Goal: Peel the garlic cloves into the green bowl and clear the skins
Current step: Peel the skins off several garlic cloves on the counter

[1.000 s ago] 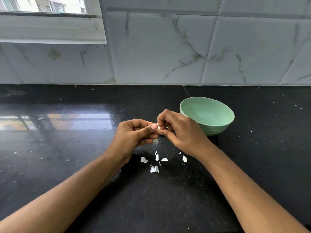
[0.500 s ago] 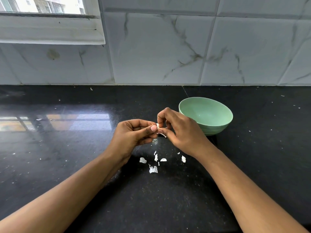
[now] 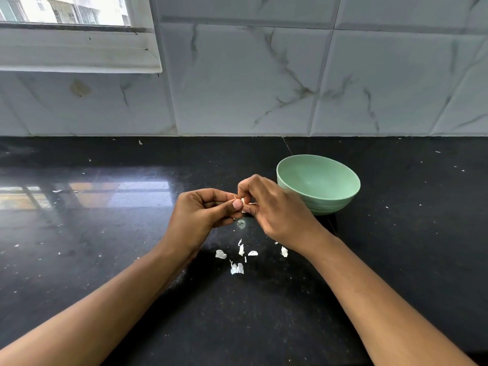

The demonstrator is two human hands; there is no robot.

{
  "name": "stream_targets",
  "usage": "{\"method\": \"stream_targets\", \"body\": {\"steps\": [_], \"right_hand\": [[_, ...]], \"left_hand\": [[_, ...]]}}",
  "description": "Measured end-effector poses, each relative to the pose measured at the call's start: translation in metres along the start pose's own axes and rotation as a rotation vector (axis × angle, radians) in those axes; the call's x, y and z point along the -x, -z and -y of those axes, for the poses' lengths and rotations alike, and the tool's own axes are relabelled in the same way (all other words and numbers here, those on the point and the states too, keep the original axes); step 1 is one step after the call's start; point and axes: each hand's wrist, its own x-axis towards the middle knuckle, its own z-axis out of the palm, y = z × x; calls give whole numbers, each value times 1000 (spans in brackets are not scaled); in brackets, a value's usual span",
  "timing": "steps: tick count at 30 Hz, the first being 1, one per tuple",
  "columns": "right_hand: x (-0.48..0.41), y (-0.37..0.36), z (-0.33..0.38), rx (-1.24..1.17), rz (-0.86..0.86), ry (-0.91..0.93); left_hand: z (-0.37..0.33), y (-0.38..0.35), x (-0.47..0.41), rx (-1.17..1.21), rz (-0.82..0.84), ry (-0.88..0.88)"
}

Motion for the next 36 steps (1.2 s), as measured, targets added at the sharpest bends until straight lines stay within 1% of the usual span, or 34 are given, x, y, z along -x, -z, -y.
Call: {"method": "stream_targets", "body": {"steps": [5, 9, 15, 20, 22, 26, 28, 31, 36], "right_hand": [[0, 2, 0, -51, 28, -48], [0, -1, 4, -87, -3, -117], [0, -12, 16, -413, -117, -324], [-2, 2, 10, -424, -102, -416], [-3, 8, 7, -446, -66, -428], [-3, 12, 11, -489, 127, -459], [-3, 14, 11, -491, 186, -468], [-3, 19, 8, -531, 228, -501], [-3, 20, 6, -510, 202, -526]], "left_hand": [[0, -1, 1, 8, -10, -10], [2, -3, 0, 124, -46, 61], [1, -4, -2, 315, -93, 123], [1, 0, -4, 356, -86, 133], [3, 0, -4, 355, -79, 150], [4, 0, -5, 349, -66, 157], [3, 0, -5, 340, -61, 144], [2, 0, -4, 318, -61, 128], [0, 0, -3, 323, -48, 119]]}}
